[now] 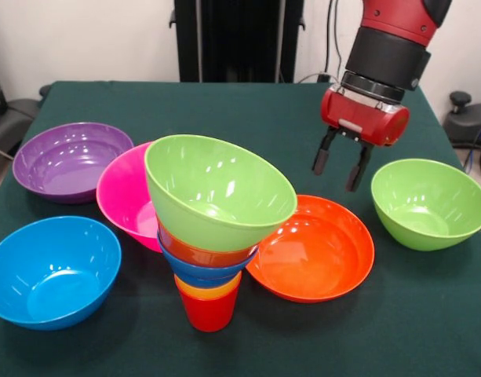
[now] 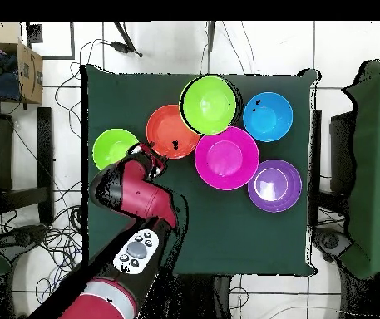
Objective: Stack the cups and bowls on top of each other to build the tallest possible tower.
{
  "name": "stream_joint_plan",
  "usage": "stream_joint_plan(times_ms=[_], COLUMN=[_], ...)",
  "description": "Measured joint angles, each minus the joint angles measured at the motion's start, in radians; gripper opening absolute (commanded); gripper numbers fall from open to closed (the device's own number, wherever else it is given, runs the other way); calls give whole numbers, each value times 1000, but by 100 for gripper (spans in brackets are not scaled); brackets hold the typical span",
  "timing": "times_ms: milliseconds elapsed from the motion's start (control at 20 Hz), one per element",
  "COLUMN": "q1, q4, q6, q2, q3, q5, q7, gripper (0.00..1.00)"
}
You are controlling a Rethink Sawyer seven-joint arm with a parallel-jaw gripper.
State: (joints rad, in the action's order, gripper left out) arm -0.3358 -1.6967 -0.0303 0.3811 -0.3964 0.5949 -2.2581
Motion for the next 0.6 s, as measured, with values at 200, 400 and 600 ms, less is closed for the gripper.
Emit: stream_joint_plan(times_ms=[200, 400, 600], q1=[-8, -11, -11], q4=[1, 3, 6], q6=[16, 24, 24], q2=[0, 0, -7], q3=[-10, -21, -26], q5=[22, 37, 54], q7=[0, 0, 0], gripper=[100, 100, 100])
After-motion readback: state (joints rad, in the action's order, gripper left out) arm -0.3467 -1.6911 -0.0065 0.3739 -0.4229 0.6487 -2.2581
